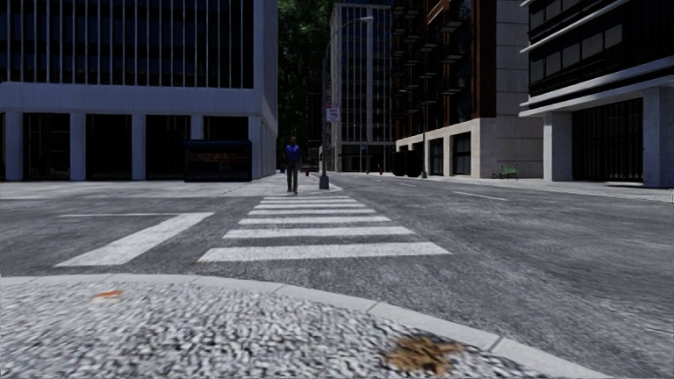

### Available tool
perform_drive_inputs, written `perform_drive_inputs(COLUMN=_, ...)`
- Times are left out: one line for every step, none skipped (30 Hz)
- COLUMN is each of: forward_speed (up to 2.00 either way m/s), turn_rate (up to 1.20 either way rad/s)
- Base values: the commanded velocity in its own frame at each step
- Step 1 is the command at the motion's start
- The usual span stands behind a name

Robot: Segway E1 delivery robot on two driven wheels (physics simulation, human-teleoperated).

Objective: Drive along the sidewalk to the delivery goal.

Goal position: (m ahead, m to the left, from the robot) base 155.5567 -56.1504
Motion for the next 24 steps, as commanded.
perform_drive_inputs(forward_speed=2.0, turn_rate=-0.33)
perform_drive_inputs(forward_speed=2.0, turn_rate=-0.33)
perform_drive_inputs(forward_speed=2.0, turn_rate=-0.33)
perform_drive_inputs(forward_speed=2.0, turn_rate=-0.34)
perform_drive_inputs(forward_speed=2.0, turn_rate=-0.34)
perform_drive_inputs(forward_speed=2.0, turn_rate=-0.34)
perform_drive_inputs(forward_speed=2.0, turn_rate=-0.34)
perform_drive_inputs(forward_speed=2.0, turn_rate=-0.36)
perform_drive_inputs(forward_speed=2.0, turn_rate=-0.37)
perform_drive_inputs(forward_speed=2.0, turn_rate=-0.38)
perform_drive_inputs(forward_speed=2.0, turn_rate=-0.38)
perform_drive_inputs(forward_speed=1.97, turn_rate=-0.38)
perform_drive_inputs(forward_speed=1.97, turn_rate=-0.38)
perform_drive_inputs(forward_speed=1.95, turn_rate=-0.38)
perform_drive_inputs(forward_speed=1.9, turn_rate=-0.38)
perform_drive_inputs(forward_speed=1.8, turn_rate=-0.38)
perform_drive_inputs(forward_speed=1.68, turn_rate=-0.38)
perform_drive_inputs(forward_speed=1.68, turn_rate=-0.38)
perform_drive_inputs(forward_speed=1.64, turn_rate=-0.38)
perform_drive_inputs(forward_speed=1.61, turn_rate=-0.37)
perform_drive_inputs(forward_speed=1.57, turn_rate=-0.33)
perform_drive_inputs(forward_speed=1.5, turn_rate=-0.31)
perform_drive_inputs(forward_speed=1.5, turn_rate=-0.31)
perform_drive_inputs(forward_speed=1.45, turn_rate=-0.31)
